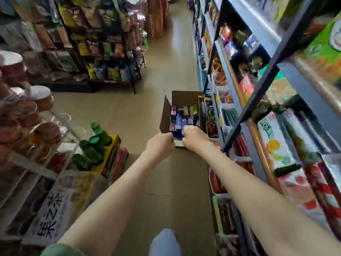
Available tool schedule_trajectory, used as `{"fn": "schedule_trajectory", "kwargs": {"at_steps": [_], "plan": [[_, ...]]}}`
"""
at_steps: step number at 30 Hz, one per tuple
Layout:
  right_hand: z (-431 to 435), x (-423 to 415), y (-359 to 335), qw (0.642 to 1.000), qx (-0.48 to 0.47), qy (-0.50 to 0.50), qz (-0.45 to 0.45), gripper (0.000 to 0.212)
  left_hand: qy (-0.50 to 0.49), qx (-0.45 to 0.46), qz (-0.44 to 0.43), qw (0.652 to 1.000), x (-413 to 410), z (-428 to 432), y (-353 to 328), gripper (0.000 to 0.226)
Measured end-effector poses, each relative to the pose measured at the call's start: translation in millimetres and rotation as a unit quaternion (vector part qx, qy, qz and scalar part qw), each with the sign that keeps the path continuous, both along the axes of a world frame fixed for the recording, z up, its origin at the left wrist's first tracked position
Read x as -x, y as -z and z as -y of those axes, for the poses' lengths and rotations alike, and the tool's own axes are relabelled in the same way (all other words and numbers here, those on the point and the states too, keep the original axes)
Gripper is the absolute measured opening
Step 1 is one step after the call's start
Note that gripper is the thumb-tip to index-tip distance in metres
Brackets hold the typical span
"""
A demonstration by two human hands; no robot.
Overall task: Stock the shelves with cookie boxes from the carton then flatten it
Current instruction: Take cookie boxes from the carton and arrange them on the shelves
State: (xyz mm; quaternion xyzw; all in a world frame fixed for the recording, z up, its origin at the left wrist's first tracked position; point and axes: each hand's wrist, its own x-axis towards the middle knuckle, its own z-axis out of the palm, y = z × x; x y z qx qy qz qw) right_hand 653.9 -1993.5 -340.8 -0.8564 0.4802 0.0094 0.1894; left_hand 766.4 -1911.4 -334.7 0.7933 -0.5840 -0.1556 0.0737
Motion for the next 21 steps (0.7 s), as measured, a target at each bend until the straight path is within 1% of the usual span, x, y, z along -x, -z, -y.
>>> {"fn": "schedule_trajectory", "kwargs": {"at_steps": [6,10,15,19,21], "plan": [[167.7,-102.4,43.1,0.999,-0.025,0.0,-0.028,0.022,-0.022,-0.028,-0.036,0.999,-91.5,182.8,35.8,0.024],[266.3,-153.2,57.7,0.998,-0.055,0.016,-0.032,0.021,-0.014,-0.05,-0.043,0.998,-139.4,289.9,39.0,0.025],[367.4,-192.4,62.3,0.995,-0.087,0.034,-0.03,0.019,0.013,-0.074,-0.028,0.997,-186.1,402.1,36.8,0.026],[444.0,-213.5,87.0,0.991,-0.117,0.058,-0.036,0.015,0.016,-0.091,-0.036,0.995,-209.0,481.9,65.8,0.026],[478.6,-225.2,103.4,0.99,-0.121,0.067,-0.036,0.017,0.019,-0.1,-0.048,0.994,-220.0,514.1,82.0,0.024]]}}
